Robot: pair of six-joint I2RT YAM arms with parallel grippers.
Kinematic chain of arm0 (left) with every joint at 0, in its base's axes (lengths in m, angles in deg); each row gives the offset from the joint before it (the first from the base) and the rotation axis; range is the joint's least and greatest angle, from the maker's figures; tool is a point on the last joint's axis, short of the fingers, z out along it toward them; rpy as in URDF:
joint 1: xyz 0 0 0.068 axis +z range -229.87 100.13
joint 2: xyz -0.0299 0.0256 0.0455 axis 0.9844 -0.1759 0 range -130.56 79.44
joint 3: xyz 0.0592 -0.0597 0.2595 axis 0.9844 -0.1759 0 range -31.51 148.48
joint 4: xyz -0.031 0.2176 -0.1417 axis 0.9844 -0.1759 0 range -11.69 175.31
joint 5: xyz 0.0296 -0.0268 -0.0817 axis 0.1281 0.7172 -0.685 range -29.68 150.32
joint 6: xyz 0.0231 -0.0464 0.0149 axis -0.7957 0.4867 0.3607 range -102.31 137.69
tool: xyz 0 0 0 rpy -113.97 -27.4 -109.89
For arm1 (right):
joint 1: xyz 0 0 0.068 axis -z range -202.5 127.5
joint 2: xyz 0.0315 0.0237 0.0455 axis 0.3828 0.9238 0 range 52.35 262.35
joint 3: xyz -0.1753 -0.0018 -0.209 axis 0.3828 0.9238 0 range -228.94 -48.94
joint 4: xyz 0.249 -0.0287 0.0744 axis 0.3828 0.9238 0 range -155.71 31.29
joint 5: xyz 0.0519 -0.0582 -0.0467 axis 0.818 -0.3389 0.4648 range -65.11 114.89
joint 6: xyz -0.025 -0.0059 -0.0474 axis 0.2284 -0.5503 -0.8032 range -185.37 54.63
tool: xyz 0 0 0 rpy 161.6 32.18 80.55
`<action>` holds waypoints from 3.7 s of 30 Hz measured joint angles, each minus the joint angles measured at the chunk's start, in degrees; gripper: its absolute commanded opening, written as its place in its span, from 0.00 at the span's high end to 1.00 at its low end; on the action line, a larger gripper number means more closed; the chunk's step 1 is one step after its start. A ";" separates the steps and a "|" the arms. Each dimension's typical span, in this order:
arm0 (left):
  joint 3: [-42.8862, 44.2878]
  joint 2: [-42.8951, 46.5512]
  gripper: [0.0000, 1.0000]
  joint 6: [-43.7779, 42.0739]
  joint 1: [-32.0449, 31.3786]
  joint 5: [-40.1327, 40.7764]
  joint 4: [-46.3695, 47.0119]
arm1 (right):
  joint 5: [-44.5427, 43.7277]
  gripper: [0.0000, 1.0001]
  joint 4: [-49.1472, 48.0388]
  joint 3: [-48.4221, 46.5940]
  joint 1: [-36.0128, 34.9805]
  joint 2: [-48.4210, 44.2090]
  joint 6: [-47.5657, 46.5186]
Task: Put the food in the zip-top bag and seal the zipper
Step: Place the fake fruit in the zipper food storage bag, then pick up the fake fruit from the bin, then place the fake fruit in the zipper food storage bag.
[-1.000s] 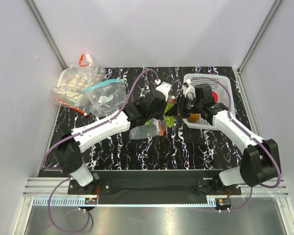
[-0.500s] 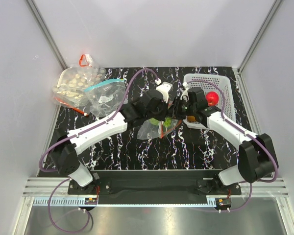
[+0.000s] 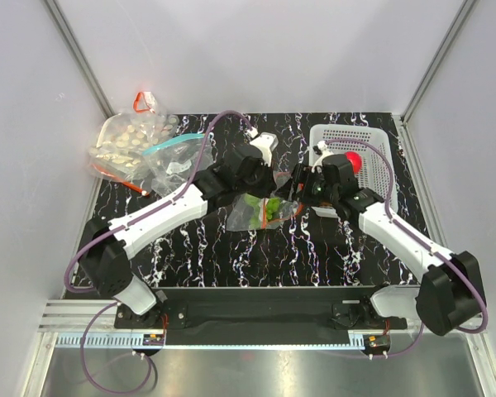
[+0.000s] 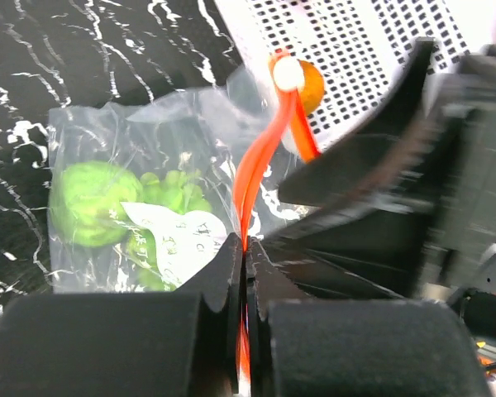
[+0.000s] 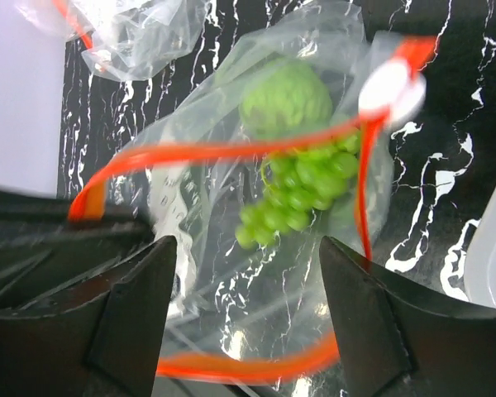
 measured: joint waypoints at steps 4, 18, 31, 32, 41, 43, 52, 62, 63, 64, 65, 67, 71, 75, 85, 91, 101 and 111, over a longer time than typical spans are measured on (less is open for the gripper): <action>0.13 0.26 1.00 0.20 0.74 1.22 -0.94 | -1.81 0.32 4.26 -2.54 -0.28 -2.16 -1.14; -0.72 0.83 1.00 0.39 1.38 3.85 -0.66 | -14.36 0.35 16.50 -13.00 10.82 -1.77 -4.72; -1.49 1.36 1.00 0.24 0.68 5.09 -0.63 | -15.34 0.10 16.31 -13.25 20.37 13.20 -3.58; -1.51 1.36 1.00 0.22 0.61 5.20 -0.61 | -15.26 0.09 15.72 -13.25 20.41 14.82 -3.30; -1.60 1.40 1.00 -0.68 -0.11 6.80 -0.70 | -14.53 0.17 12.11 -14.14 20.52 28.04 0.17; -1.62 1.60 1.00 -0.96 -0.24 7.23 -0.79 | -14.91 0.30 11.85 -14.25 20.52 29.64 0.74; -1.62 1.88 1.00 -1.51 -0.52 8.66 -0.85 | -16.50 0.59 8.17 -11.50 20.63 28.17 2.78; -1.55 1.95 1.00 -2.16 -1.07 9.64 -1.49 | -17.59 0.61 9.27 -8.17 20.74 8.92 0.04; -1.49 1.95 1.00 -2.19 -1.14 9.73 -1.79 | -16.96 0.62 8.98 -7.85 20.74 6.60 -0.68; -1.40 1.95 1.00 -2.21 -1.16 9.84 -2.03 | -15.78 0.62 8.83 -7.39 20.72 4.63 -1.27; -1.27 1.92 1.00 -2.21 -1.16 9.92 -2.34 | -14.69 0.62 8.81 -6.93 20.65 3.08 -1.75; -1.14 1.92 1.00 -2.21 -1.22 10.10 -2.47 | -12.24 0.62 8.33 -5.66 20.20 -0.35 -2.97; -0.52 1.92 1.00 -2.21 -1.22 10.47 -3.45 | -9.38 0.62 8.02 -4.68 15.17 -4.33 -5.11; 0.13 1.92 1.00 -2.19 -1.22 11.21 -4.26 | -8.24 0.62 7.13 -4.68 6.73 -6.05 -6.05; 0.68 1.70 1.00 -1.25 -1.01 10.25 -4.48 | -8.85 0.56 1.33 -5.16 -3.08 -1.03 -5.05; 0.66 1.51 1.00 0.15 0.72 7.80 -4.46 | -10.84 0.07 0.37 -6.60 -6.56 6.82 -4.09; -0.26 1.53 1.00 1.49 3.37 6.27 -2.97 | -19.32 0.11 5.51 -11.63 -6.25 4.59 -5.57; -1.62 1.55 1.00 1.49 3.56 6.36 -2.25 | -22.40 0.00 12.79 -17.94 11.72 5.42 -5.25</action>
